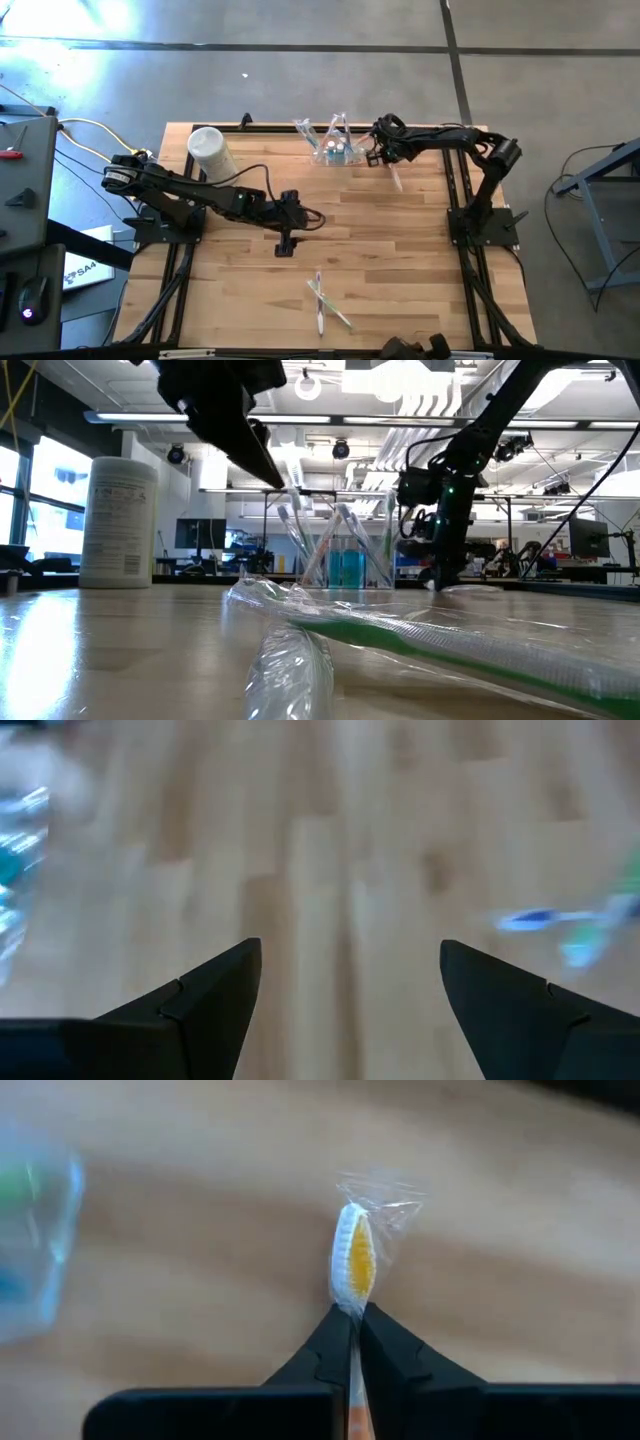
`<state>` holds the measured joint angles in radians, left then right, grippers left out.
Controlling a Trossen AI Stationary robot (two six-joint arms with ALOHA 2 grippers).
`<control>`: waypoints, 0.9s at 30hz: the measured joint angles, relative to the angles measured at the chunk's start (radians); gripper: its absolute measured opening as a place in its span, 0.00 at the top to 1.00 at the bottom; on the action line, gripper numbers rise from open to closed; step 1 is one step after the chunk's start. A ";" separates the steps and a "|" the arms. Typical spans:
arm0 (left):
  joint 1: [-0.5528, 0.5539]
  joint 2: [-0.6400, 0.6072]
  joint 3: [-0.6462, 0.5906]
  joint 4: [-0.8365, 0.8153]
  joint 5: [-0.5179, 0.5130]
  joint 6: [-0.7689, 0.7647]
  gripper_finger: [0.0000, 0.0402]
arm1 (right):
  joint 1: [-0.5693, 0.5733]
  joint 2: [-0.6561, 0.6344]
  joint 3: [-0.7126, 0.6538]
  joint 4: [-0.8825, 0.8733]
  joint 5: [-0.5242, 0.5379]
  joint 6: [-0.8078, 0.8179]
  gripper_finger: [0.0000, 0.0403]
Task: Pick & Place toothbrushing station
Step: Put the orange toothbrush into the transparent organizer
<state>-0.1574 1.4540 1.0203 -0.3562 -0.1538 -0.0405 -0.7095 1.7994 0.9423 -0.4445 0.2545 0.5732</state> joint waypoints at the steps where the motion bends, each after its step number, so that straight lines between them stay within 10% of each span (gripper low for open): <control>1: 0.000 0.000 0.000 0.015 0.038 0.016 0.24 | 0.012 -0.014 -0.002 -0.027 0.012 -0.007 0.99; 8: -0.024 0.000 0.000 0.121 0.250 0.086 0.24 | 0.102 -0.135 -0.009 -0.189 0.147 -0.018 0.99; 27: -0.072 0.000 0.000 0.244 0.169 0.029 0.24 | 0.672 -0.604 -0.166 -0.145 0.342 0.060 0.99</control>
<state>-0.2298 1.4540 1.0203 -0.1124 0.0153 -0.0115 -0.0375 1.1951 0.7760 -0.5893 0.5960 0.6329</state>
